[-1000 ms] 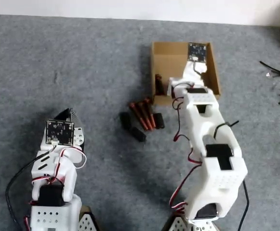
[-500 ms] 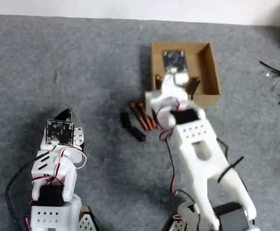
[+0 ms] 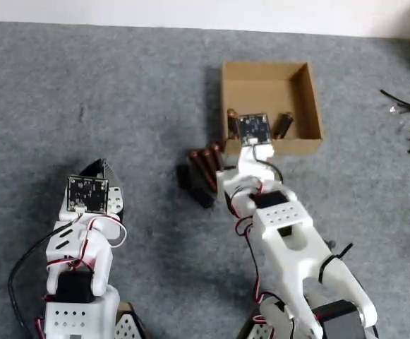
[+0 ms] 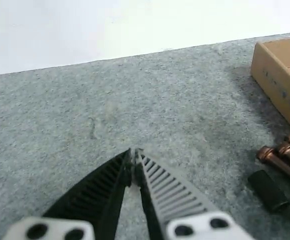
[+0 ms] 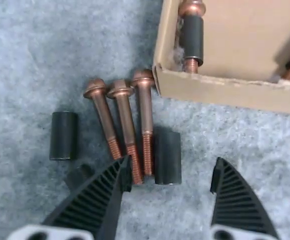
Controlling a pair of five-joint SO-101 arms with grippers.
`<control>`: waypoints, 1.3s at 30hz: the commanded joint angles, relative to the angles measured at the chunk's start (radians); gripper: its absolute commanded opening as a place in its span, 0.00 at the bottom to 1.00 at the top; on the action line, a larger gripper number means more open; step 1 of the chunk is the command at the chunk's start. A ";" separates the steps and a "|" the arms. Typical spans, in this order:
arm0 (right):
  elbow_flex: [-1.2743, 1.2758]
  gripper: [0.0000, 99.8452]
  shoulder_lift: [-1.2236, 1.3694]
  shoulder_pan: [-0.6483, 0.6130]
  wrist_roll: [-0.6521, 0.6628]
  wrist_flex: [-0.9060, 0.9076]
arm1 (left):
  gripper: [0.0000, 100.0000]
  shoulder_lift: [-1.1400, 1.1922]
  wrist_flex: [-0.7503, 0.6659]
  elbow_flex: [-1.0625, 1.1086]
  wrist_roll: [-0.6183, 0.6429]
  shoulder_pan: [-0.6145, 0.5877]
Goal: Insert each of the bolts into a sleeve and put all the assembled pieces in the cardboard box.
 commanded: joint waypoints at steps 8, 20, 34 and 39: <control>0.001 0.23 0.004 -0.005 -0.003 -0.039 | 0.04 -0.010 -0.005 0.019 -0.005 0.021; -0.203 0.23 0.286 0.064 -0.005 -0.013 | 0.04 -0.010 -0.005 0.019 -0.006 0.021; -0.202 0.23 0.298 0.064 -0.006 -0.016 | 0.04 -0.010 -0.005 0.019 -0.006 0.021; -0.209 0.23 0.390 0.064 -0.006 -0.012 | 0.04 -0.010 -0.003 0.019 -0.006 0.021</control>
